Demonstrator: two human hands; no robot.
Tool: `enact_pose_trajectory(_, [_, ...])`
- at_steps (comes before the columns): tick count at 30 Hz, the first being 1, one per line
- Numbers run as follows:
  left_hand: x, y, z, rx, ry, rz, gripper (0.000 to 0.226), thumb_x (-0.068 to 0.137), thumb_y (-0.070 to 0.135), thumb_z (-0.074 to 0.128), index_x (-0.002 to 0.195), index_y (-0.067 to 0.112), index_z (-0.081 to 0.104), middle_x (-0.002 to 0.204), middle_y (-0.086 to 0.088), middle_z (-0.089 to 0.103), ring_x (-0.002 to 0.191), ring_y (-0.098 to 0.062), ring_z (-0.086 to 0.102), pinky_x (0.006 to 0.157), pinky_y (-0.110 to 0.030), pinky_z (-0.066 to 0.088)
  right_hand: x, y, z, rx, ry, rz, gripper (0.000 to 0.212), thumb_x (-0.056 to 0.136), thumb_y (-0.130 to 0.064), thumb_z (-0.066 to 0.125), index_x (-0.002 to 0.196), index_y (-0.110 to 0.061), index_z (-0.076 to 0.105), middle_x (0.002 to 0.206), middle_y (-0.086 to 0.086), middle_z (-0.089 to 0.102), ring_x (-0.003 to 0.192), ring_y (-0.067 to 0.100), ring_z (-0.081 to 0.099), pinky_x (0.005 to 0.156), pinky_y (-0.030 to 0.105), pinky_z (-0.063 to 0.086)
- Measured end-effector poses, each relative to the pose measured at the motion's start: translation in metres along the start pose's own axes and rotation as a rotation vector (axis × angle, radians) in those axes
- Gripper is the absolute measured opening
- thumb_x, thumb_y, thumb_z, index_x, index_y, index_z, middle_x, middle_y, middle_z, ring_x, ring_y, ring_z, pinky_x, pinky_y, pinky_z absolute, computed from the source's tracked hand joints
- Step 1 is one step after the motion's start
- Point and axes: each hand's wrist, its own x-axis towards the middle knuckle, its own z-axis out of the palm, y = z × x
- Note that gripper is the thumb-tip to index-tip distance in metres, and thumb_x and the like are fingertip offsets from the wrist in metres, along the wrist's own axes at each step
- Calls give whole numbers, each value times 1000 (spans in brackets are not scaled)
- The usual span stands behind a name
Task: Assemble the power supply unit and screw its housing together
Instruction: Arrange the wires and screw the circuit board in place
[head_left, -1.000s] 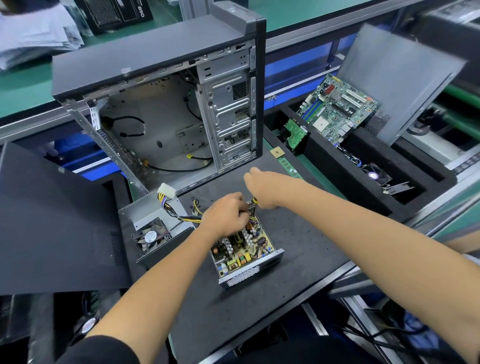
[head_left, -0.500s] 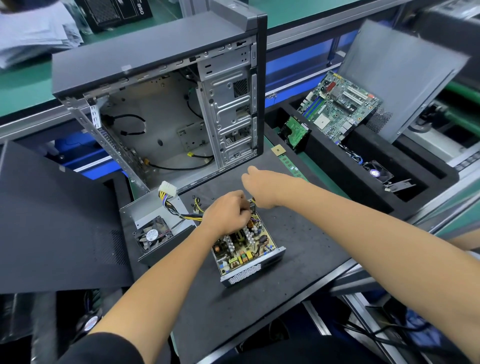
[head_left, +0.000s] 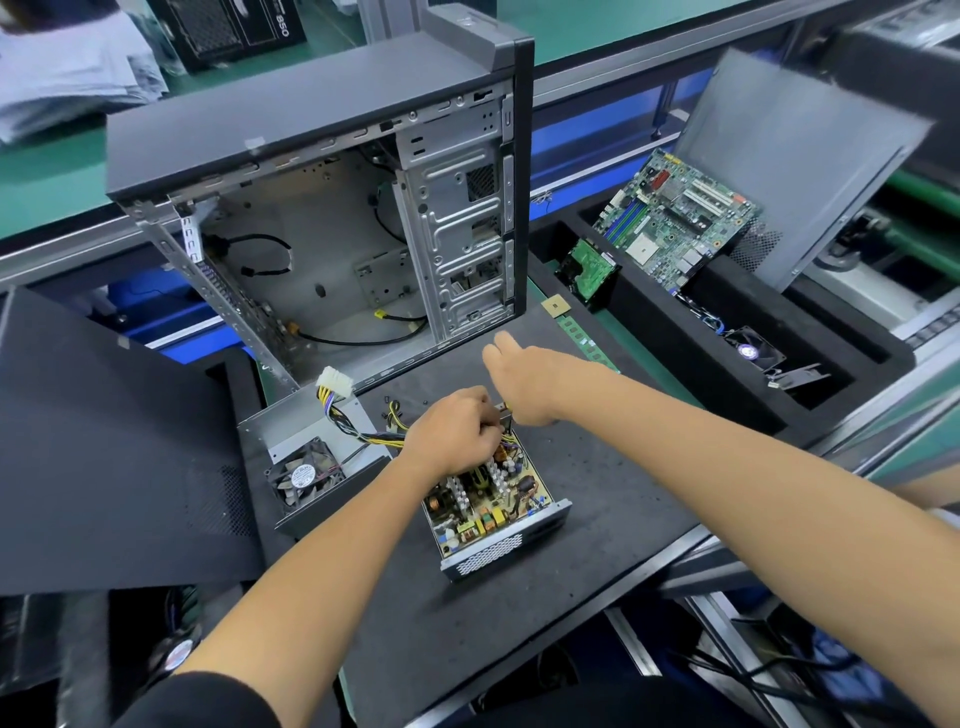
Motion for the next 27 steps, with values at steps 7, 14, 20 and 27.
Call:
enact_pose_trajectory(7, [0,0,1,-96,8,-62,26,76,20,46,93,6,60,89,-6,65,77,-27,58,72,-42,51,9,0,4,75,133,6,24,88,-4,54,73,-12,36,106,13,50,58,11,32,55,25,30])
enact_pose_trajectory(14, [-1,1,0,-52,20,12,7,74,15,46,74,16,53,76,3,54,70,-27,52,62,-34,47,4,-2,9,-19,92,57,10,95,-14,45,102,-9,48,113,13,55,65,24,46,55,33,35])
enact_pose_trajectory(20, [1,-4,2,9,16,20,23,82,15,49,81,10,71,96,-4,57,80,-27,55,69,-38,50,4,7,3,-2,67,-28,10,91,-6,51,100,-7,46,113,14,43,56,13,33,46,24,24])
enact_pose_trajectory(27, [1,-3,1,-7,-9,-3,34,73,24,41,83,8,69,98,-3,62,83,-27,58,72,-38,51,4,7,14,-9,123,44,21,102,-26,40,107,-7,47,112,13,51,71,27,49,55,33,36])
